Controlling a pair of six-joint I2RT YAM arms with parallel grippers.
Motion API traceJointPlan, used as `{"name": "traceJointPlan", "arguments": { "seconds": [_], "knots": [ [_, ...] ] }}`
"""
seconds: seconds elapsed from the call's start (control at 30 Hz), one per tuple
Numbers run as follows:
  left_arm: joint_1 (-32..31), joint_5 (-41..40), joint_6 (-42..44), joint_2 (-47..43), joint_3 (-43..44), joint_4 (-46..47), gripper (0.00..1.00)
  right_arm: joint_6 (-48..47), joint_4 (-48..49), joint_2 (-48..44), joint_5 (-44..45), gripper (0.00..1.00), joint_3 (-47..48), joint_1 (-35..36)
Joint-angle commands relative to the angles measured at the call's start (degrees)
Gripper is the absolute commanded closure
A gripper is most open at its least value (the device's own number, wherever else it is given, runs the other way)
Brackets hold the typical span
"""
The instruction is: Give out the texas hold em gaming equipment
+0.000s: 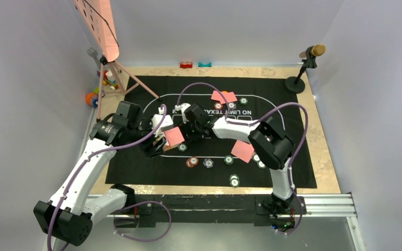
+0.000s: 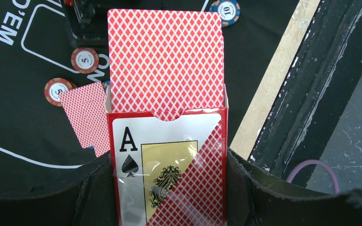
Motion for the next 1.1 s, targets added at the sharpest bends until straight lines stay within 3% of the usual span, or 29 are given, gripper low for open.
{"name": "traceJointPlan", "arguments": {
  "seconds": [0.0,0.23,0.33,0.47,0.53,0.7,1.07],
  "knots": [
    [0.5,2.6,0.2,-0.1,2.8,1.5,1.00,2.7,-1.2,-6.9,-4.3,0.31,-1.4,-2.4],
    [0.5,2.8,-0.1,0.0,2.0,2.6,1.00,5.8,-3.1,-19.1,-6.0,0.28,-2.3,-10.0],
    [0.5,2.4,0.1,0.3,1.9,3.3,1.00,8.7,-1.9,-24.5,-12.9,0.26,-4.5,-12.6],
    [0.5,1.8,0.1,1.3,1.8,4.4,1.00,12.5,0.7,-29.4,-24.2,0.12,-7.5,-13.4],
    [0.5,1.7,-0.1,1.9,2.1,4.9,1.00,15.2,3.8,-30.5,-30.8,0.09,-9.5,-13.4],
    [0.5,1.3,-0.3,2.5,2.5,5.6,1.00,24.1,16.9,-30.9,-41.5,0.06,-14.6,-13.0],
    [0.5,1.2,-1.1,2.5,2.9,6.6,1.00,26.8,18.9,-21.8,-43.4,0.03,-9.4,-6.5]
  ]
}}
